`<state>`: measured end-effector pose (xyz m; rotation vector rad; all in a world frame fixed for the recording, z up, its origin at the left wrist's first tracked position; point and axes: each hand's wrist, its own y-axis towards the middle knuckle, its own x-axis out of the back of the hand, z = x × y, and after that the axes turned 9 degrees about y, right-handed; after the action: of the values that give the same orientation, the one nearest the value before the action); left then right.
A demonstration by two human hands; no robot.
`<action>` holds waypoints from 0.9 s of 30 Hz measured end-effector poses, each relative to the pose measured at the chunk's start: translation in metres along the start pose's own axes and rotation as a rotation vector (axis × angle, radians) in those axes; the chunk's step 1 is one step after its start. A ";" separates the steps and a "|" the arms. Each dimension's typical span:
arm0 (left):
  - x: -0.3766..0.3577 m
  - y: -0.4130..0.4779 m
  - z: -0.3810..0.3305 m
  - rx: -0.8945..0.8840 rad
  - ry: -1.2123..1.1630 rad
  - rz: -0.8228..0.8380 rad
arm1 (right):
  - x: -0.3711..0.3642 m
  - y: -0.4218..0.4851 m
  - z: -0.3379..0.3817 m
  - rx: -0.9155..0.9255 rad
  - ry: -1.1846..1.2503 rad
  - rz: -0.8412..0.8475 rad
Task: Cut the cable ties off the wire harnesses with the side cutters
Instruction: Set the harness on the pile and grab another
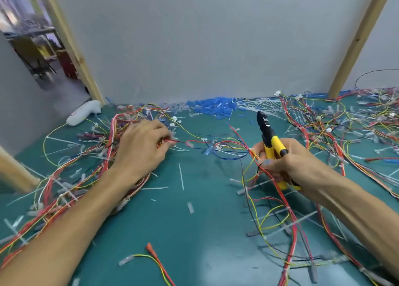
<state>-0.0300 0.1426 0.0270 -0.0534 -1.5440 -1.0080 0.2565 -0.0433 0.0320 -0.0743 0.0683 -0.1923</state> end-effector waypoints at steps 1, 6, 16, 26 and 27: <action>0.001 -0.002 -0.002 -0.013 -0.043 -0.005 | -0.002 0.001 -0.003 0.001 -0.003 -0.003; 0.000 -0.004 -0.004 0.019 -0.144 -0.027 | -0.011 0.000 -0.013 0.061 -0.047 -0.015; 0.004 -0.005 0.001 0.039 -0.171 -0.029 | -0.039 0.001 0.008 0.155 -0.171 0.079; 0.002 -0.003 0.000 0.121 0.054 0.125 | -0.052 0.000 0.034 0.281 -0.162 0.222; 0.001 -0.002 0.000 0.126 0.084 0.146 | -0.051 0.000 0.037 0.282 -0.172 0.257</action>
<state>-0.0312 0.1403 0.0269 -0.0343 -1.5008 -0.7871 0.2096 -0.0315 0.0715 0.1989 -0.1208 0.0625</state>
